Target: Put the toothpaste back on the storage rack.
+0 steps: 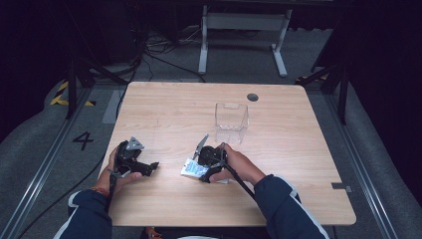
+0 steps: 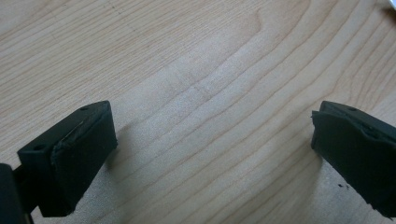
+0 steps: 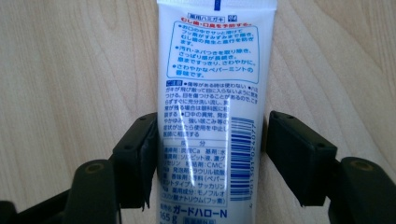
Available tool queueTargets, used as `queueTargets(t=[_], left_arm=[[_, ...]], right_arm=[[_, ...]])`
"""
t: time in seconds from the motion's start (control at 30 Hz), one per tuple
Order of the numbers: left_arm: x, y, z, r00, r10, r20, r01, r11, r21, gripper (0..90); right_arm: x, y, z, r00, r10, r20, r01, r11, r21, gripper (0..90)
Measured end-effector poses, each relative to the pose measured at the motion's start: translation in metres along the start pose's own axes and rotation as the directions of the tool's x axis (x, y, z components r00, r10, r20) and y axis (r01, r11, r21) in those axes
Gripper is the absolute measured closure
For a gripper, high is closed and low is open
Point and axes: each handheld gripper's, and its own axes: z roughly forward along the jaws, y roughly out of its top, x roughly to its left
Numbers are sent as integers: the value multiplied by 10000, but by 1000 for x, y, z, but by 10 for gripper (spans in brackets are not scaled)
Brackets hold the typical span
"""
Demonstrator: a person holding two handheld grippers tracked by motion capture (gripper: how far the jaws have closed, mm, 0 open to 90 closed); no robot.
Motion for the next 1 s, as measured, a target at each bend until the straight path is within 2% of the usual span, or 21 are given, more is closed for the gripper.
queueTargets(t=[0.17, 0.37, 0.4, 0.6, 0.87, 1.0], left_arm=[[0, 0, 0, 10000, 2, -1, -2, 10000, -1, 4], [0, 0, 0, 10000, -6, -8, 6, 10000, -3, 4], [0, 0, 0, 10000, -4, -8, 4, 10000, -2, 4], [0, 0, 0, 10000, 15, -17, -15, 10000, 10, 3], [0, 0, 0, 10000, 27, -32, -27, 10000, 13, 3], [0, 0, 0, 10000, 31, -33, -31, 10000, 14, 4]], right_arm=[[2, 2, -1, 10000, -35, 80, 34, 9999, 119, 418], [5, 3, -2, 9998, 212, 38, -212, 9997, 149, 467], [6, 2, -2, 9999, 78, 125, -79, 9999, 105, 485], [7, 0, -6, 9998, -8, 188, 6, 10000, 93, 552], [9, -7, -13, 9999, 124, 33, -123, 9995, -280, 601], [7, -16, -18, 9994, 336, 26, -334, 9970, -704, 608]])
